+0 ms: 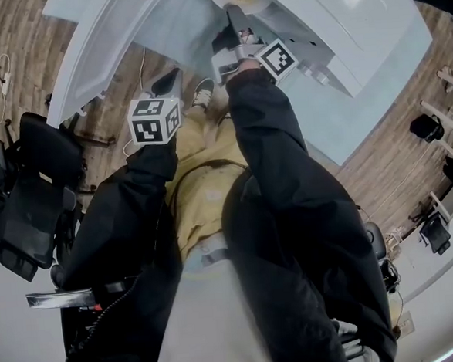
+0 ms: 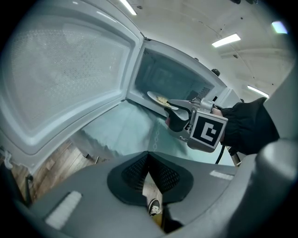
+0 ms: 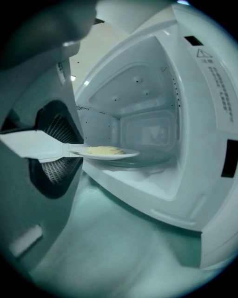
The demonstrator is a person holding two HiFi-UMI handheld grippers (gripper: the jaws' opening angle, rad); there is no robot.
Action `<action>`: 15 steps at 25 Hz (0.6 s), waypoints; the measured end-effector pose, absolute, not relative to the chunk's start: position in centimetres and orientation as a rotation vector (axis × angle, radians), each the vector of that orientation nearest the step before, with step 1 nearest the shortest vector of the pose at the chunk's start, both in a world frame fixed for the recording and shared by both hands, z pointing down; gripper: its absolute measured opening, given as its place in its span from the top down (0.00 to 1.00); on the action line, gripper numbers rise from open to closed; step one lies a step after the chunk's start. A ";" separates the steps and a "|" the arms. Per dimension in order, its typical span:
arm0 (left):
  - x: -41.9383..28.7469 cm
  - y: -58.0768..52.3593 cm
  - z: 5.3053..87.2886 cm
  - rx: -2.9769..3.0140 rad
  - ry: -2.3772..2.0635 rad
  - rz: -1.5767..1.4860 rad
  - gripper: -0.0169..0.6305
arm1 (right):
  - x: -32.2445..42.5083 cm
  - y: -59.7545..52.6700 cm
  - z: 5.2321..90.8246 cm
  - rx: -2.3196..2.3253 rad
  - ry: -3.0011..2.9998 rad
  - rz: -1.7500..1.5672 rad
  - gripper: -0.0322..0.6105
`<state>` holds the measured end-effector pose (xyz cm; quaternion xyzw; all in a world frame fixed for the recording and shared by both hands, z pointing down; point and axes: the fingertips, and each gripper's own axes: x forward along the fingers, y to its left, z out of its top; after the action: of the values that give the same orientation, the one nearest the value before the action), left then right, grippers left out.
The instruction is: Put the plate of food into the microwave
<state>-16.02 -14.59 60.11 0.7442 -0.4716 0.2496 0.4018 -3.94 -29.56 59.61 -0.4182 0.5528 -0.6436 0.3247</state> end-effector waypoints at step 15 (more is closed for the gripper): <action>-10.5 -16.8 53.5 2.071 -1.174 0.554 0.98 | -5.9 -20.3 52.4 -1.152 2.077 -1.595 0.96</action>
<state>-10.50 -16.76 53.46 0.7964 -0.4513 0.2129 0.3418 -5.94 -20.34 52.41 -0.3986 0.7189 -0.5521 0.1397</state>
